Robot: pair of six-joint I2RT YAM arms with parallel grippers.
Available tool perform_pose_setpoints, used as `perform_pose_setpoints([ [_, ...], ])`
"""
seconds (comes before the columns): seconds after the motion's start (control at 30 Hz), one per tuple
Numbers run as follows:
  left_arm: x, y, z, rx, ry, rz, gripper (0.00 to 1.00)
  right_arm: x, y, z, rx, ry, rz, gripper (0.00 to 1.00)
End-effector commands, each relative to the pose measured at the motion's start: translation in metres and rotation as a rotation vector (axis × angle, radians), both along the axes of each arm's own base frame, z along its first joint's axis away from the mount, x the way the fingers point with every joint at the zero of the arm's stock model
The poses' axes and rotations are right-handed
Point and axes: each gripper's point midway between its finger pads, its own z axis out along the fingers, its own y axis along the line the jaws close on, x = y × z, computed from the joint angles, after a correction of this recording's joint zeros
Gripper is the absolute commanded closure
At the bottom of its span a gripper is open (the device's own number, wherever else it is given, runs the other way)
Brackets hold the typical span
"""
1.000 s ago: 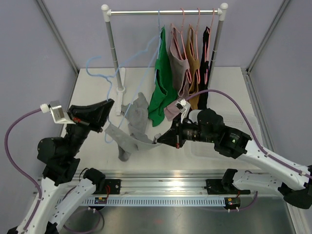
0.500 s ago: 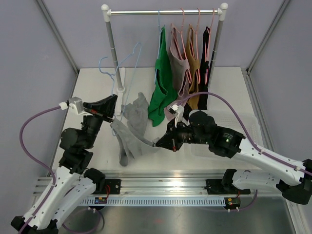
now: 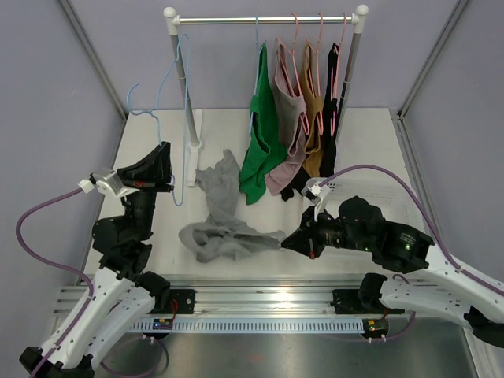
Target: Remove the tank top from the hanger
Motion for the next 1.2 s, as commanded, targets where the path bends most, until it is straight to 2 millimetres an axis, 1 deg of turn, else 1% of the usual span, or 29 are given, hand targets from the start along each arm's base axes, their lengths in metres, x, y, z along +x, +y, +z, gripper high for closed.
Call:
perform_pose_setpoints([
  [0.0,-0.006,0.016,0.036,-0.061,-0.078,0.062,1.00,-0.004,-0.010,-0.016,-0.032,0.010,-0.011,1.00],
  [0.1,-0.001,0.014,0.035,-0.086,-0.035,0.049,1.00,-0.003,-0.003,-0.013,-0.012,0.008,-0.001,1.00],
  [0.13,0.004,0.012,0.027,-0.101,0.016,0.033,1.00,0.003,0.002,-0.013,-0.011,0.002,-0.014,1.00],
  [0.17,0.002,0.013,0.035,-0.106,0.030,0.031,1.00,0.006,0.005,-0.014,-0.013,-0.004,-0.023,1.00],
  [0.2,0.004,0.011,0.036,-0.116,0.071,0.017,1.00,0.011,0.009,-0.014,-0.020,-0.015,-0.030,1.00],
  [0.23,0.014,0.006,0.011,-0.062,0.201,0.022,1.00,0.017,0.016,-0.022,-0.056,-0.004,-0.035,1.00],
  [0.27,0.019,0.003,0.007,-0.042,0.256,0.020,1.00,0.022,0.021,-0.017,-0.058,-0.007,-0.045,1.00],
  [0.3,0.014,0.005,0.019,-0.068,0.276,0.010,1.00,0.028,0.024,-0.019,-0.070,-0.008,-0.071,1.00],
  [0.33,0.020,0.003,-0.003,-0.027,0.384,0.021,1.00,0.034,0.031,-0.029,-0.101,0.002,-0.082,1.00],
  [0.4,0.021,0.000,-0.007,-0.016,0.457,0.013,1.00,0.047,0.043,-0.033,-0.099,-0.007,-0.123,1.00],
  [0.43,0.021,-0.002,-0.024,0.019,0.526,0.015,1.00,0.053,0.052,-0.048,-0.136,0.012,-0.130,1.00],
  [0.5,0.020,-0.004,-0.034,0.030,0.571,0.002,1.00,0.072,0.060,-0.057,-0.161,-0.004,-0.212,0.97],
  [0.53,0.019,-0.005,-0.042,0.047,0.596,0.002,1.00,0.080,0.065,-0.073,-0.206,0.008,-0.235,0.90],
  [0.57,0.020,-0.005,-0.044,0.053,0.607,0.002,1.00,0.089,0.068,-0.073,-0.215,-0.001,-0.276,0.72],
  [0.6,0.025,-0.008,-0.051,0.075,0.635,0.008,1.00,0.093,0.068,-0.077,-0.233,0.000,-0.294,0.45],
  [0.63,0.026,-0.009,-0.047,0.098,0.649,0.005,1.00,0.095,0.069,-0.081,-0.250,0.003,-0.304,0.06],
  [0.67,0.029,-0.014,-0.047,0.125,0.661,-0.007,1.00,0.097,0.068,-0.078,-0.237,0.000,-0.321,0.01],
  [0.7,0.033,-0.016,-0.048,0.155,0.678,-0.002,1.00,0.097,0.067,-0.070,-0.211,-0.007,-0.327,0.00],
  [0.73,0.045,-0.022,-0.058,0.190,0.721,0.002,1.00,0.096,0.066,-0.065,-0.193,-0.009,-0.330,0.01],
  [0.77,0.049,-0.020,-0.044,0.183,0.711,0.024,1.00,0.096,0.063,-0.062,-0.177,-0.010,-0.341,0.00],
  [0.8,0.062,-0.025,-0.047,0.206,0.727,0.033,1.00,0.094,0.061,-0.054,-0.149,-0.017,-0.338,0.01],
  [0.83,0.060,-0.026,-0.035,0.206,0.700,0.025,1.00,0.092,0.059,-0.051,-0.138,-0.017,-0.335,0.01],
  [0.9,0.078,-0.034,-0.018,0.221,0.684,0.028,1.00,0.089,0.055,-0.048,-0.130,-0.009,-0.333,0.00],
  [0.93,0.084,-0.035,-0.015,0.227,0.688,0.039,1.00,0.086,0.052,-0.043,-0.114,-0.012,-0.331,0.00],
  [0.97,0.101,-0.040,-0.020,0.247,0.718,0.061,1.00,0.084,0.050,-0.043,-0.112,-0.005,-0.328,0.00],
  [1.0,0.105,-0.040,0.002,0.242,0.677,0.065,1.00,0.080,0.049,-0.043,-0.108,-0.003,-0.318,0.00],
  [1.03,0.113,-0.043,0.007,0.247,0.676,0.069,1.00,0.078,0.044,-0.038,-0.092,-0.005,-0.314,0.00],
  [1.13,0.138,-0.053,0.025,0.254,0.651,0.082,1.00,0.073,0.034,-0.035,-0.078,-0.013,-0.317,0.01],
  [1.17,0.152,-0.055,0.033,0.259,0.641,0.103,1.00,0.072,0.030,-0.038,-0.086,-0.017,-0.322,0.01],
])
